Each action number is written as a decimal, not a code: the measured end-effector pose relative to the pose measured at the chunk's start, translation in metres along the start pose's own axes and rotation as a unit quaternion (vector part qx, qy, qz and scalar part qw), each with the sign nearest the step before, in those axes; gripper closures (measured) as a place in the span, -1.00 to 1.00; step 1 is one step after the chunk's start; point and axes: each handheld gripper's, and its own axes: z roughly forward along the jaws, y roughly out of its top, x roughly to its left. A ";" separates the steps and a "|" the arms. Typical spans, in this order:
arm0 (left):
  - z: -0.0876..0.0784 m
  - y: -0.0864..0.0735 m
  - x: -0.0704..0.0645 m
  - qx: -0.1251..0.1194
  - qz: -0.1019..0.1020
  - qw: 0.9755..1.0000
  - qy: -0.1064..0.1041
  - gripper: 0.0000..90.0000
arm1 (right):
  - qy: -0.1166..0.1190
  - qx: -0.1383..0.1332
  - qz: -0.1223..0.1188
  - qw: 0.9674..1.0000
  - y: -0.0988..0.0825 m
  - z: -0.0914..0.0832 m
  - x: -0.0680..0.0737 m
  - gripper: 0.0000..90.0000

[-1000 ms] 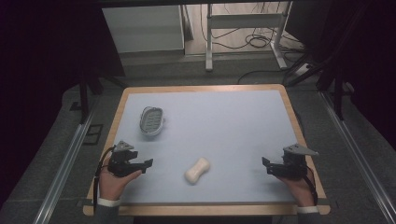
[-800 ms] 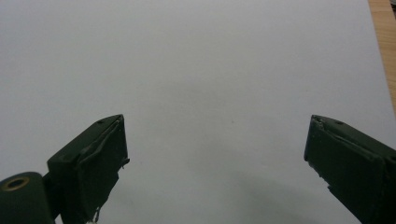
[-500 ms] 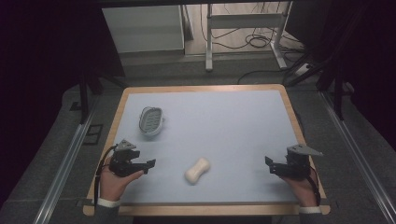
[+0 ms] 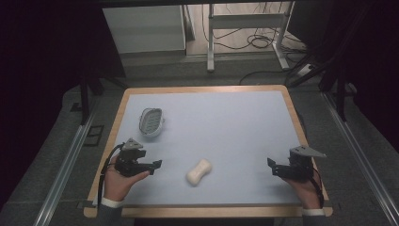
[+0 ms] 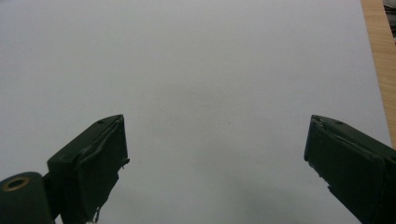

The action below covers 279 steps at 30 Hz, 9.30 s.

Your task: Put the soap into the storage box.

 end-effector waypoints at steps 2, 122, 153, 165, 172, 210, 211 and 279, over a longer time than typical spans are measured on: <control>0.001 0.001 -0.001 0.001 -0.001 1.000 -0.001 -0.50 | -0.003 0.000 0.000 1.000 0.000 0.000 -0.001 -0.87; 0.096 0.052 -0.104 0.150 0.134 0.978 -0.045 0.10 | -0.011 0.009 -0.003 1.000 -0.003 0.001 -0.003 -0.87; 0.066 0.073 -0.079 0.115 0.131 0.984 -0.045 0.10 | -0.014 0.015 -0.002 1.000 -0.005 0.004 -0.006 -0.87; 0.059 0.080 -0.060 0.108 0.115 0.987 -0.041 0.10 | -0.017 0.017 -0.002 1.000 -0.006 0.003 -0.007 -0.87; 0.055 0.086 -0.054 0.103 0.113 0.988 -0.032 0.10 | -0.017 0.017 -0.001 1.000 -0.006 0.004 -0.007 -0.87; 0.040 0.106 -0.019 0.093 0.089 0.992 -0.005 0.10 | -0.020 0.020 0.003 1.000 -0.007 0.004 -0.010 -0.87; 0.040 0.106 -0.018 0.093 0.089 0.992 -0.005 0.10 | -0.020 0.020 0.003 1.000 -0.007 0.004 -0.010 -0.86; 0.070 0.130 0.087 0.107 -0.038 0.990 0.078 0.10 | -0.026 0.026 0.008 0.999 -0.009 0.006 -0.013 -0.86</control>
